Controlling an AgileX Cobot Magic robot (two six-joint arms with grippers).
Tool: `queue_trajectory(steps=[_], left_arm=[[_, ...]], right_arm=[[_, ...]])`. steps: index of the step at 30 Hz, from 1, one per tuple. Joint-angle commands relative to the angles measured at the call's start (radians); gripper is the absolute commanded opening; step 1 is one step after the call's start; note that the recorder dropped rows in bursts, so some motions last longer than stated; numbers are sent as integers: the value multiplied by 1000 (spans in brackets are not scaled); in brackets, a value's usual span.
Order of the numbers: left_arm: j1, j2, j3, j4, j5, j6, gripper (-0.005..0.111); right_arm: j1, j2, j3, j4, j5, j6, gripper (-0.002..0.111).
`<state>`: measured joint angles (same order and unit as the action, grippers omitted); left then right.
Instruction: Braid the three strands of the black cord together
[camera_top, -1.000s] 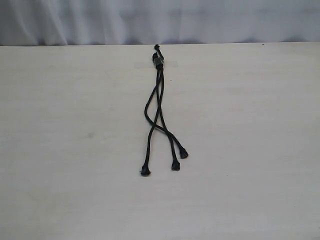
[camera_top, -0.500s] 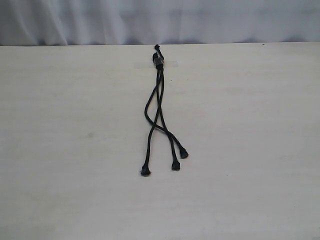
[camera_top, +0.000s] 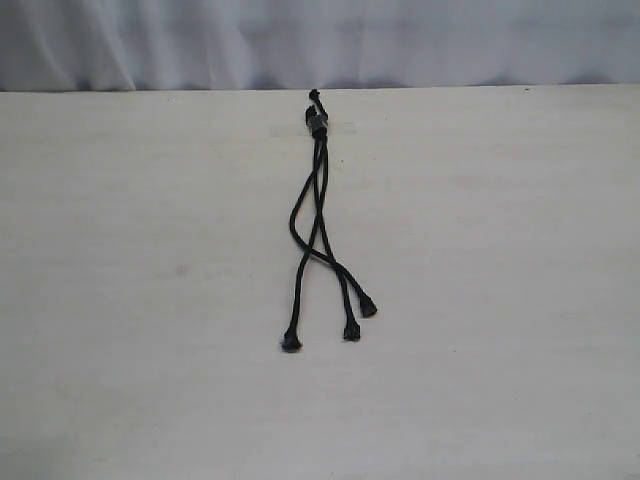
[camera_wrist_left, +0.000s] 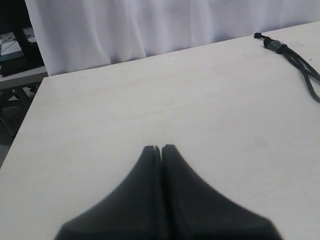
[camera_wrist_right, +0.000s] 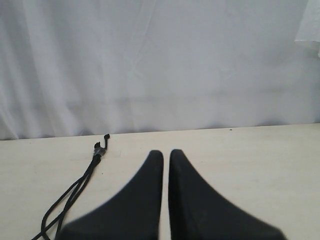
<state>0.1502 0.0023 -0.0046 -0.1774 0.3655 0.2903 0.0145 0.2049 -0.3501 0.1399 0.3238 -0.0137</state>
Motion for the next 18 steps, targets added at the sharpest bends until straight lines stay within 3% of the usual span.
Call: queue_trajectory(steps=[1,8,14,18], left_arm=[[2,-2,3,1,10,2,0],[2,-2,3,5,13,-10,0],[5,-2,3,204,3,-318,0],[5,-2,3,198,7,-344,0]], right_arm=[[-1,-3,7,2,3,-1,4],[-1,-3,7,2,3,-1,4],[-1,-3,7,2,3,-1,4],[-1,-3,7,2,3,-1,4]])
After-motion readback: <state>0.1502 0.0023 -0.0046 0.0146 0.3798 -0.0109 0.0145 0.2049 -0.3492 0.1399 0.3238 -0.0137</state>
